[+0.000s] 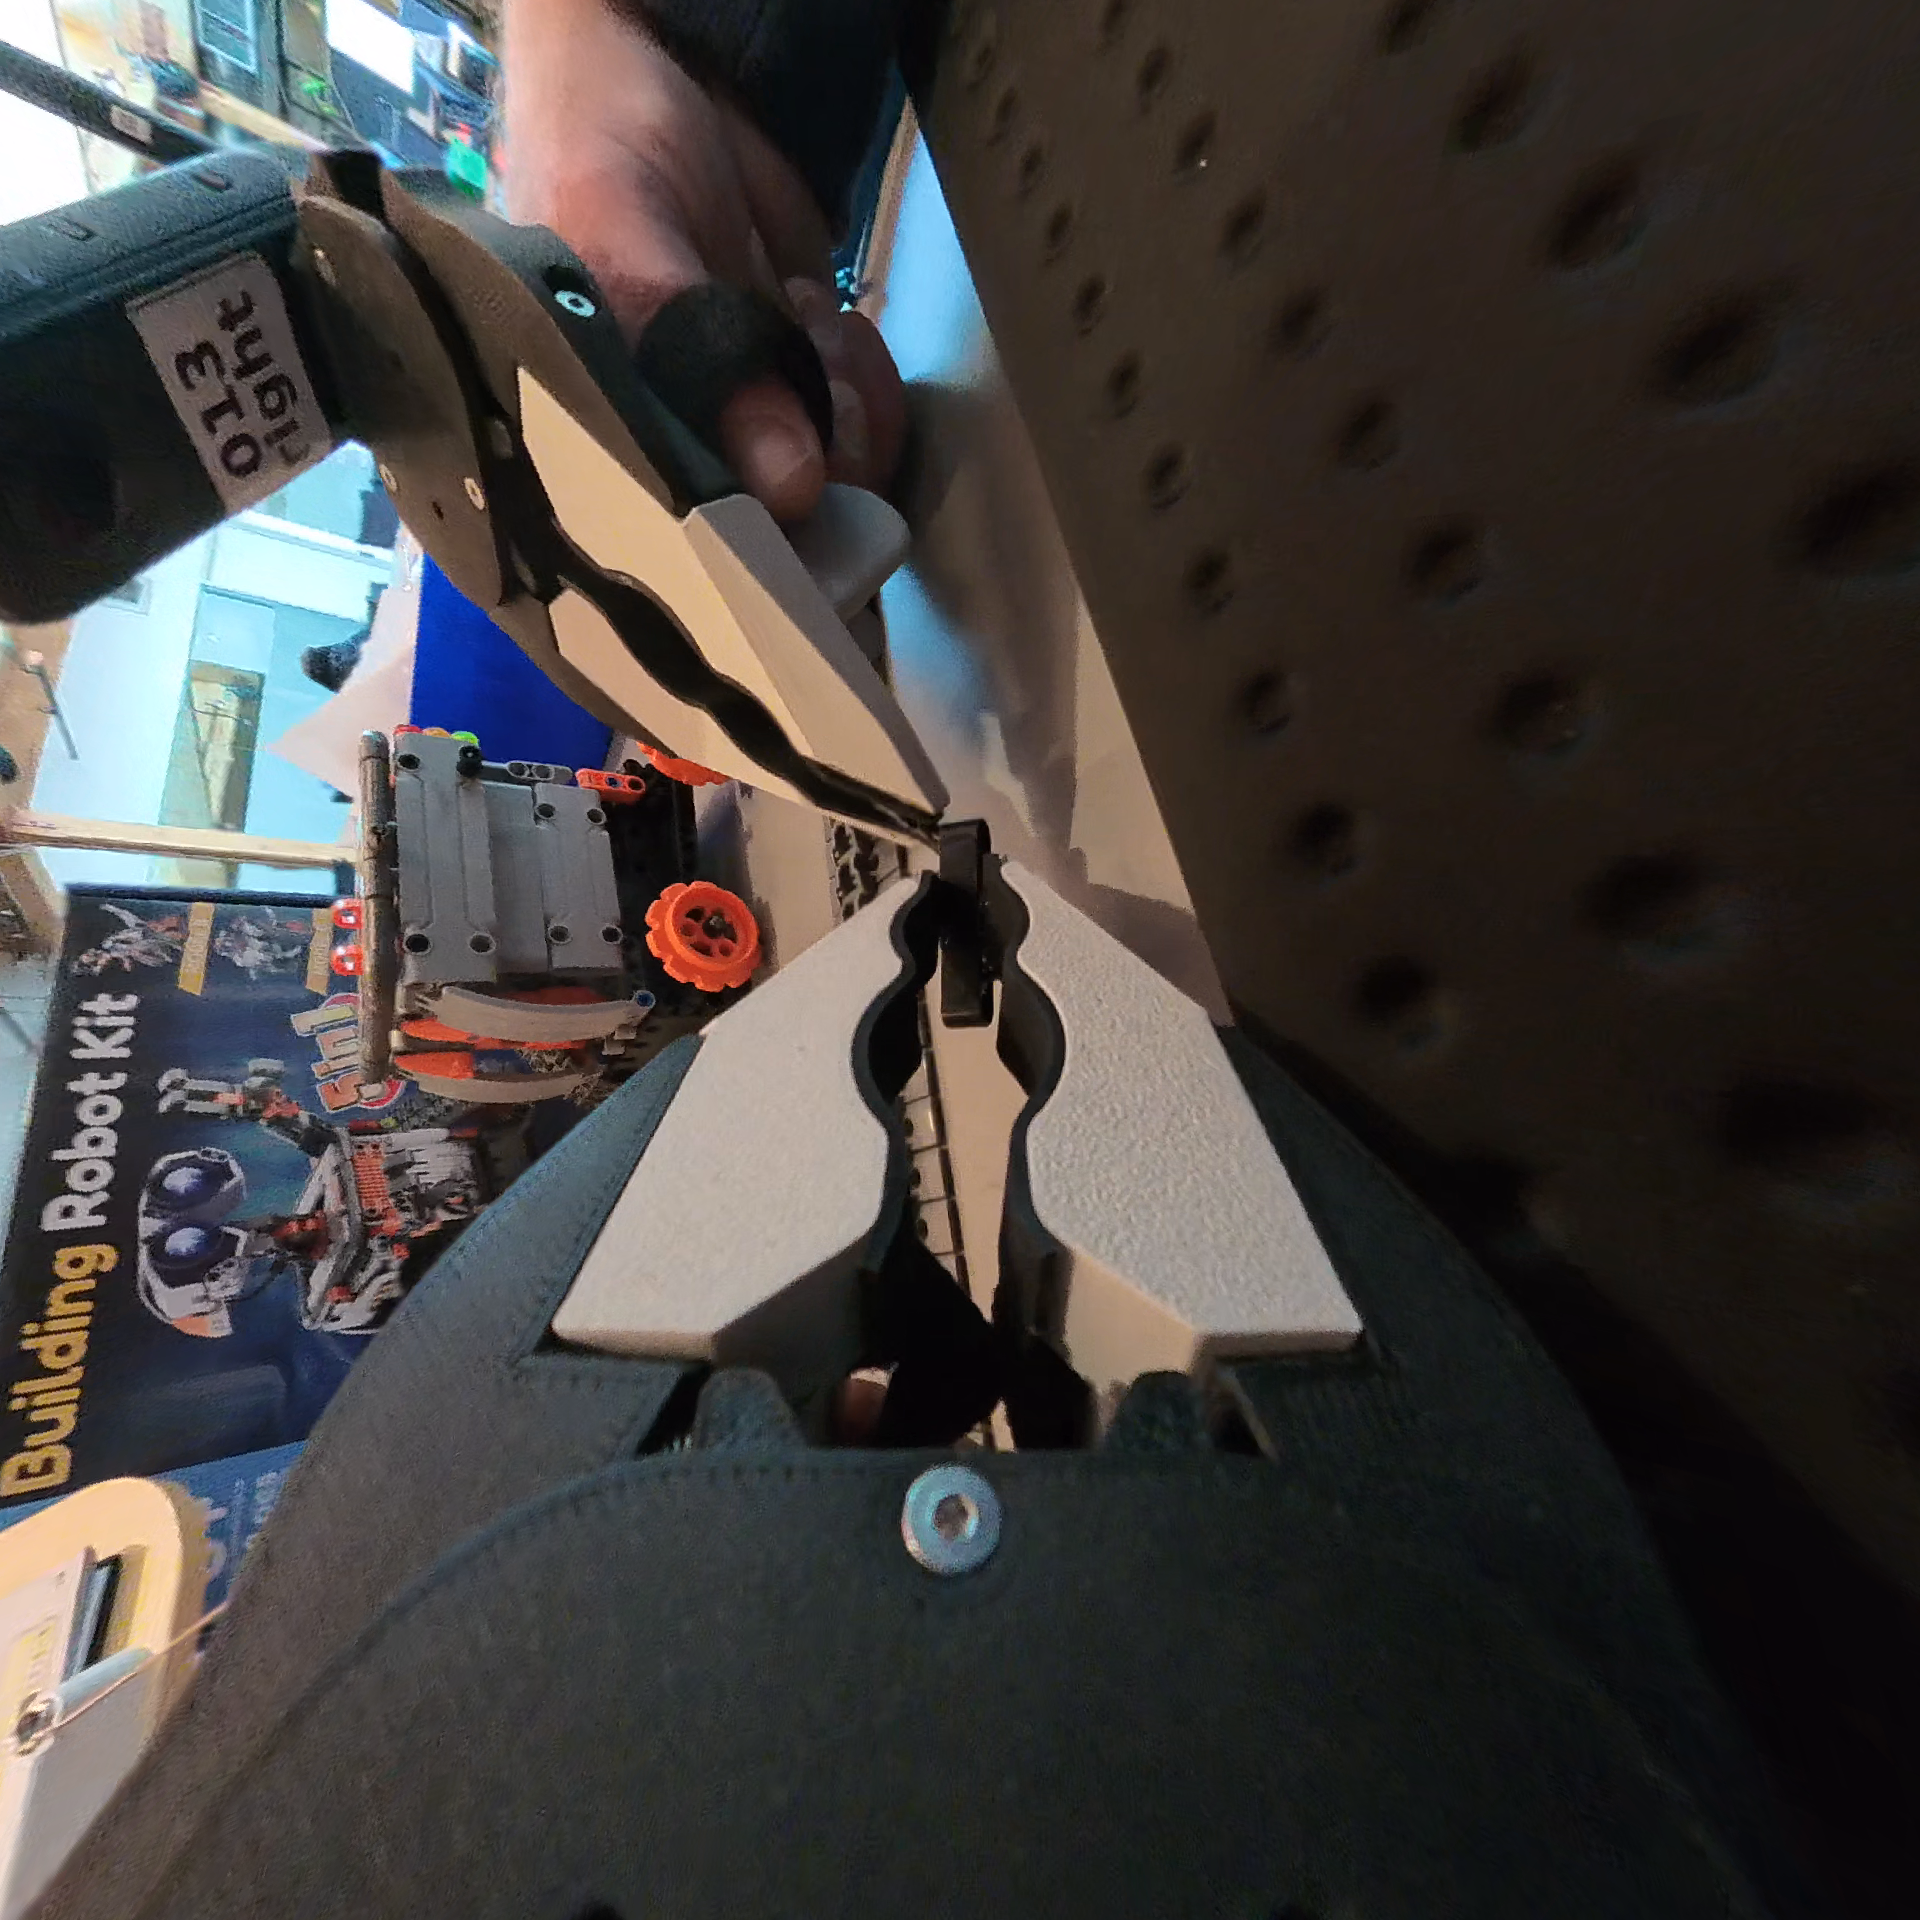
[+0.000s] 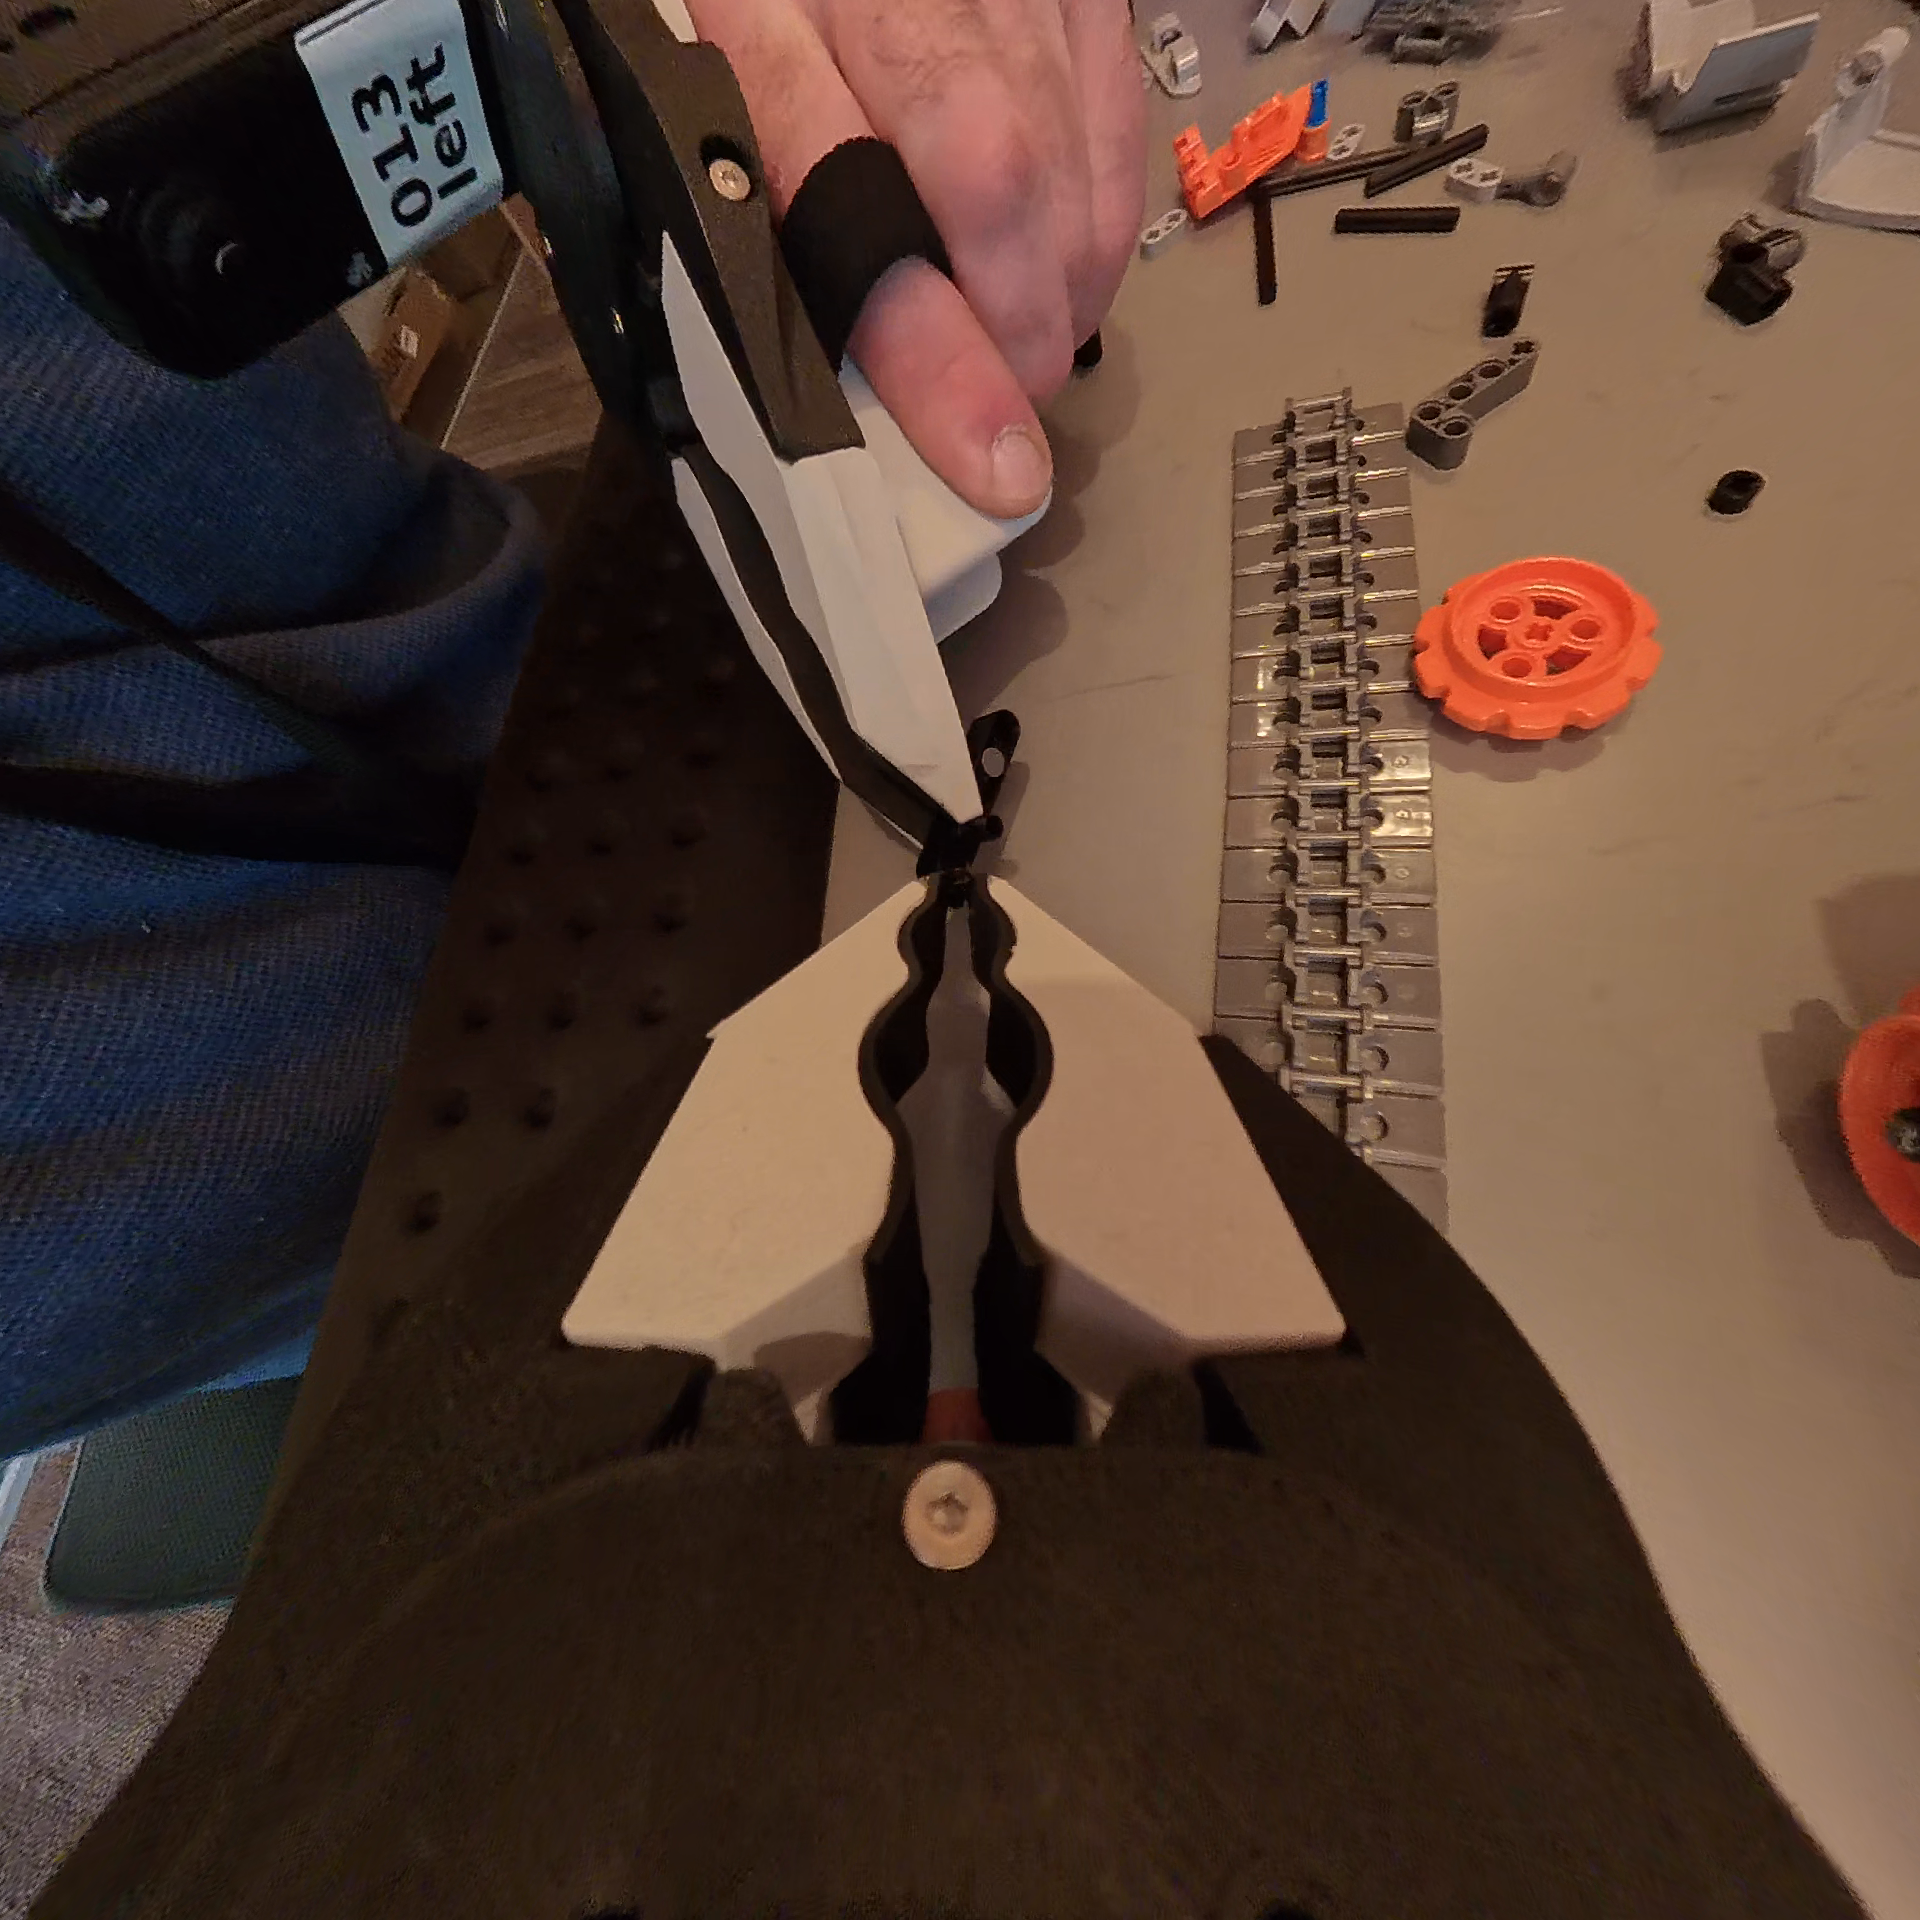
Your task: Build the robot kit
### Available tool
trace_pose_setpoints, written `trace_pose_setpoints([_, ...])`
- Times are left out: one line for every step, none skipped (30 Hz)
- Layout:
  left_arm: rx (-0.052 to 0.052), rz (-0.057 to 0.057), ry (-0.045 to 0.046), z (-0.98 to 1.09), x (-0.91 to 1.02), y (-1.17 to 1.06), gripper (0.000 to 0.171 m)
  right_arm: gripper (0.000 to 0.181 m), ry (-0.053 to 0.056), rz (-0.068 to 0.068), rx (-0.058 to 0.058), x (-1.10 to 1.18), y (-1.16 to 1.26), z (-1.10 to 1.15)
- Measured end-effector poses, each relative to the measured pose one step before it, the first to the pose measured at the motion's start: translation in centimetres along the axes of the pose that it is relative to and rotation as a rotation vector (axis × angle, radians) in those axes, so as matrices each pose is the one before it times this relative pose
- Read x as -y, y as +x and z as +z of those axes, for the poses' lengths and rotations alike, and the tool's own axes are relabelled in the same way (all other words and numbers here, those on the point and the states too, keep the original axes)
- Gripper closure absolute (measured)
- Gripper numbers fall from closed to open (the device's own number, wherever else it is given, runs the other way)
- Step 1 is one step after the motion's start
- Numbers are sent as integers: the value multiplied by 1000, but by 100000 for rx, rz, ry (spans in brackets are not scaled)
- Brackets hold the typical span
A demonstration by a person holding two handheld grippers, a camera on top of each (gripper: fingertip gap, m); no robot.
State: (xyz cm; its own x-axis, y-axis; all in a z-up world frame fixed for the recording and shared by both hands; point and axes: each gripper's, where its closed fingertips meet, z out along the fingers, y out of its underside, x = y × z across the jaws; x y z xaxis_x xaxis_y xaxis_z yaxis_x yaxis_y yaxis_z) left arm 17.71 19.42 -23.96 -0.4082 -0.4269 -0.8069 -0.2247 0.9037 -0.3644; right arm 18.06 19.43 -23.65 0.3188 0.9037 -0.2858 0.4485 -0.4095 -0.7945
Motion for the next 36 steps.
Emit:
trace_pose_setpoints([1457, 2735, 556, -30, 109, 14, 164, 180, -439, -436, 873, -18, -164, 109])
trace_pose_setpoints([488, 1943, -302, 0, 23, 77, 164, 180, -415, -198, 713, -32, -123, 86])
trace_pose_setpoints([-108, 937, 319, -19, 132, 102, 164, 180, -590, -310, 686, -69, -114, 56])
trace_pose_setpoints([582, 1138, 376, -23, 105, 53, 164, 180, -392, -436, 789, -50, -143, 31])
trace_pose_setpoints([372, 733, 235, -10, 77, 58, 164, 180, -309, -50, 832, -41, -106, 15])
trace_pose_setpoints([113, 580, 186, 0, 86, 67, 164, 180, -495, 147, 881, -82, -100, 19])
trace_pose_setpoints([517, 1654, -127, 15, 38, 67, 164, 180, -700, -114, 718, -92, -90, 31])
trace_pose_setpoints([559, 1406, -174, -6, 28, 36, 164, 180, -710, -260, 646, -76, -87, 27])
trace_pose_setpoints([181, 307, 153, -11, 70, 26, 164, 180, -578, -255, 751, -59, -99, 14])
trace_pose_setpoints([86, 386, -134, 14, 22, 32, 164, 180, -611, -82, 596, -48, -53, 14])
trace_pose_setpoints([276, 841, -355, 23, -6, 31, 165, 180, -855, -2, 389, -51, -21, 16])
trace_pose_setpoints([281, 355, 63, -5, 57, 12, 164, 180, -970, -231, 546, -46, -57, -2])
trace_pose_setpoints([-186, -177, -64, 12, 23, 40, 164, 180, -1121, -305, 538, -42, -50, 20])
trace_pose_setpoints([-305, 72, -217, 28, -17, 67, 164, 180, -1482, -219, 445, -90, -21, 34])
trace_pose_setpoints([226, 457, 106, 8, 46, 3, 164, 180, -1519, -586, 564, -80, -49, -2])
trace_pose_setpoints([301, 690, 174, 3, 74, -14, 164, 180, -1461, -925, 728, -37, -71, -29])
trace_pose_setpoints([-239, 159, -230, 27, 7, 36, 164, 180, -1842, -828, 652, -49, -36, 8])
trace_pose_setpoints([60, 129, 20, 18, 19, 2, 164, 180, -2057, -1023, 642, -54, -16, -2])
trace_pose_setpoints([349, 701, -39, -3, 46, -26, 164, 180, -2022, -1182, 989, -18, -40, -24])
trace_pose_setpoints([169, 478, -180, 10, 24, -9, 164, 180, -2122, -1185, 1235, -20, -40, -25])
trace_pose_setpoints([-187, -302, 310, 9, 50, 21, 165, 180, -2224, -1310, 1391, -40, -42, -4])
trace_pose_setpoints([-228, -76, -126, 23, -25, 31, 165, 180, -2213, -1040, 1332, -44, -21, 15])
trace_pose_setpoints([-40, 297, -104, -1, 29, 16, 164, 181, -2035, -1044, 1239, -42, -38, 11])
trace_pose_setpoints([377, 263, 100, -14, 43, -31, 164, 181, -1824, -1316, 1386, -25, -107, 10])
trace_pose_setpoints([-256, -16, 15, 19, 5, 29, 164, 181, -1718, -1013, 1054, -35, -47, 17])
trace_pose_setpoints([-299, -470, 29, 14, -11, 20, 164, 181, -1374, -637, 683, -24, -1, 22])
trace_pose_setpoints([114, 363, 263, -15, 41, 10, 164, 181, -824, -402, 935, -27, -49, 13])
trace_pose_setpoints([-83, 318, 52, 10, 41, 18, 164, 181, -525, -324, 1145, -37, -59, 31])
trace_pose_setpoints([-370, -637, 207, 4, 4, 38, 164, 181, -304, 98, 1196, -22, -18, 39])
trace_pose_setpoints([5, -352, 325, 11, 34, -8, 164, 181, -70, 299, 1388, 3, -36, 92])
trace_pose_setpoints([-84, 403, 62, 24, 51, 20, 164, 181, -445, 73, 1602, 2, -86, 227])
trace_pose_setpoints([-879, -604, 167, 30, 30, 112, 164, 181, -1174, -278, 1105, -65, -57, 225])
trace_pose_setpoints([-94, -828, -39, 13, -44, -6, 164, 181, -983, -390, 319, -27, 30, 47])
trace_pose_setpoints([148, 202, -32, -16, -1, -15, 163, 181, -708, -309, 225, 25, 13, -10])
trace_pose_setpoints([-466, -206, -179, 9, 1, 65, 163, 181, -788, -92, 194, -3, 3, 81])
trace_pose_setpoints([-663, -760, -5, 6, -30, 76, 163, 180, -417, 503, -4, -46, 40, 126])
